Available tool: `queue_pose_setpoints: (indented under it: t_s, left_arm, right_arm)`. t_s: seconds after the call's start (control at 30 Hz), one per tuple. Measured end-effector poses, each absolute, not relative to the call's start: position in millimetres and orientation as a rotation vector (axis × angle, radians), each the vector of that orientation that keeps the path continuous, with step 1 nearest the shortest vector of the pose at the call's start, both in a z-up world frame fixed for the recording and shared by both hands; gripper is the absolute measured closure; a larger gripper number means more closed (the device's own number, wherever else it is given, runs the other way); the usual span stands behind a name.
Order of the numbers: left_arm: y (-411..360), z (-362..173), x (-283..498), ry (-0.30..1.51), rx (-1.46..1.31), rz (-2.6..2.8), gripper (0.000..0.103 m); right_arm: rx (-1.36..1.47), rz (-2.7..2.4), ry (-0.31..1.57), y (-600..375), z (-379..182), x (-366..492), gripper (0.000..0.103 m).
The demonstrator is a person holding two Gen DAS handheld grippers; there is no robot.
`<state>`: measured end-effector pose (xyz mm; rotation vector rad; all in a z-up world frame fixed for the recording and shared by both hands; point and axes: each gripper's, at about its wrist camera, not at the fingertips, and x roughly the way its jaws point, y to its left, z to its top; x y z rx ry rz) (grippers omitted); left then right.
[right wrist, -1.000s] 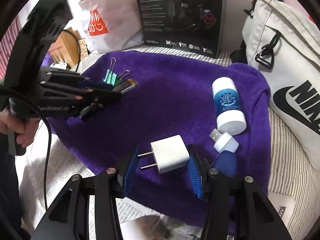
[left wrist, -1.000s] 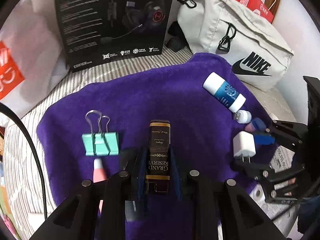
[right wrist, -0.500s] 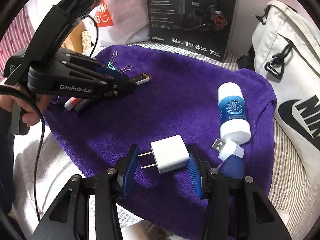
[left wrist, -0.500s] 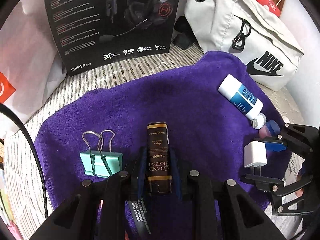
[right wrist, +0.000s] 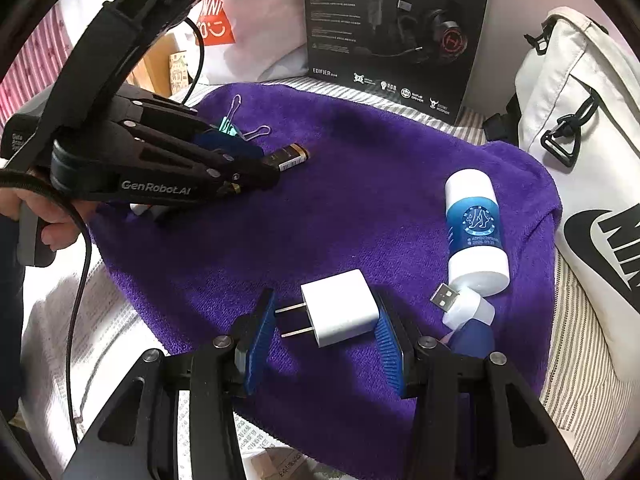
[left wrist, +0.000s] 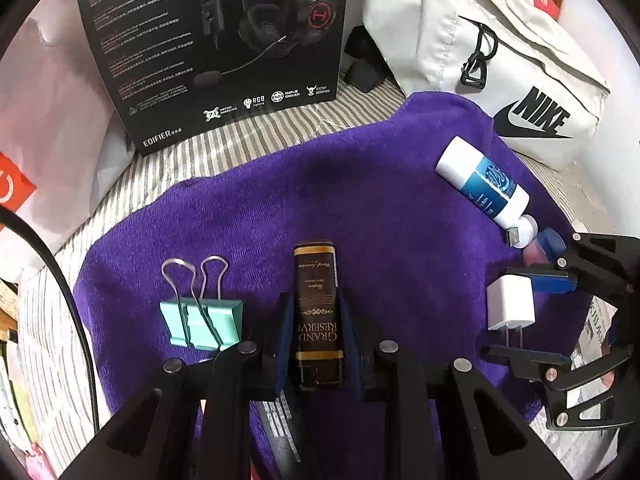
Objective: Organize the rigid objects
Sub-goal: 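Lower and release the Grand Reserve tube with the left gripper while the right releases the plug, then grasp and lift the white tape roll with the right gripper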
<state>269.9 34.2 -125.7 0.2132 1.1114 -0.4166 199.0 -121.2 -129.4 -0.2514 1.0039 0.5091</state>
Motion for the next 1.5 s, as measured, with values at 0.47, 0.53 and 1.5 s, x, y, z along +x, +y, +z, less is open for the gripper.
queue_pose_setpoints:
  t_s: [0.47, 0.53, 1.5]
  left_arm:
    - [41, -105, 230, 1.101, 0.209, -0.396, 0.071]
    - [44, -99, 224, 1.094, 0.2, -0.382, 0.071]
    - [87, -82, 96, 1.064, 0.143, -0.28, 0.06]
  right_arm:
    - [-0.233, 0.466, 1.018, -122, -110, 183, 0.053]
    - [-0.228, 0.458, 1.005, -123, -101, 173, 0.053]
    - [-0.237, 0.5, 1.009, -142, -131, 109, 0.074]
